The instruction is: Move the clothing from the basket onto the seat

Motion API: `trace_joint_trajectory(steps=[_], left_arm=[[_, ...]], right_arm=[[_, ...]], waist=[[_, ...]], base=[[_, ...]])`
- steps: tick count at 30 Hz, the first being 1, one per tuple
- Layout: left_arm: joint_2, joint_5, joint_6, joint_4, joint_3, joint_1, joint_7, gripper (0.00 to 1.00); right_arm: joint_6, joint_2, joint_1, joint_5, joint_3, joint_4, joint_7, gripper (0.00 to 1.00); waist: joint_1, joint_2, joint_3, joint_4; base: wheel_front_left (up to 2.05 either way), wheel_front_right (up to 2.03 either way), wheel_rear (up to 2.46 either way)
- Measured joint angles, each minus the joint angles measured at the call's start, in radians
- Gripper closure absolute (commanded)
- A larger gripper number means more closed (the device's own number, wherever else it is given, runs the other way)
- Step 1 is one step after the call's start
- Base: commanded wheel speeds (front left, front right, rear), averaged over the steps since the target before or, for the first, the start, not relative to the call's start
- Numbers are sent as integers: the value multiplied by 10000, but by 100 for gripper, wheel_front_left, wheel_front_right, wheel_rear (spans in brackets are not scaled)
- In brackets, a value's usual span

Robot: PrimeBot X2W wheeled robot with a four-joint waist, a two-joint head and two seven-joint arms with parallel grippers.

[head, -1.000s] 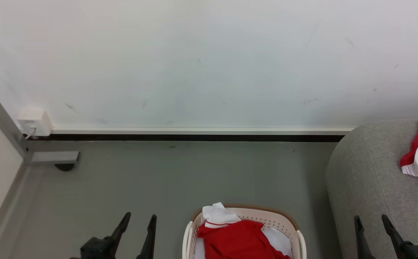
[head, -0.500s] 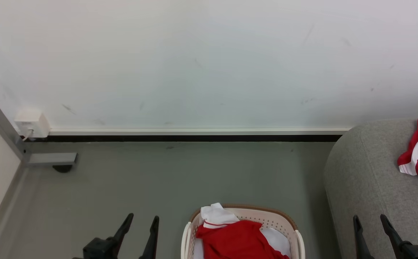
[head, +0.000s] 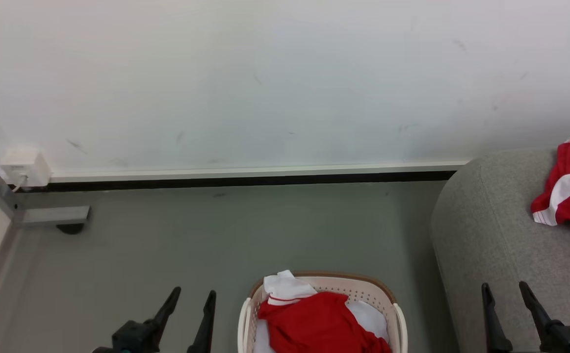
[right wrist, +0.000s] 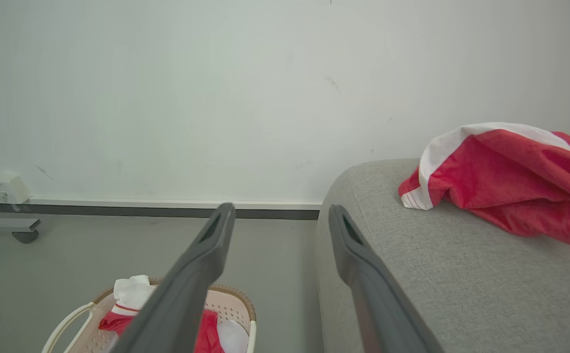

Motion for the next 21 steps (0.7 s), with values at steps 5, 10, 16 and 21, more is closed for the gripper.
trace_joint_trajectory(steps=[5, 10, 16, 21], left_arm=[[125, -2, 0, -21, -228, -411, 0, 0], [334, -12, -2, 71, -777, -1456, 0, 0], [723, 88, -2, 968, -2042, -3012, 0, 0], [1026, 115, -21, 2056, -3275, -4405, 339, 0]], right_arm=[[0, 0, -319, -69, -29, -368, -15, 0], [0, -6, -949, -140, 27, -949, -17, 0], [0, -12, -1965, -171, 265, -1789, -19, 0], [0, -13, -2893, -40, 449, -2477, -19, 0]], waist=[[0, 0, 428, -269], [0, 0, 1270, -546], [1, 0, 2689, -923], [2, 0, 4061, -1279]], base=[[0, 0, 0], [0, 0, 0], [0, 0, 0], [0, 0, 0]])
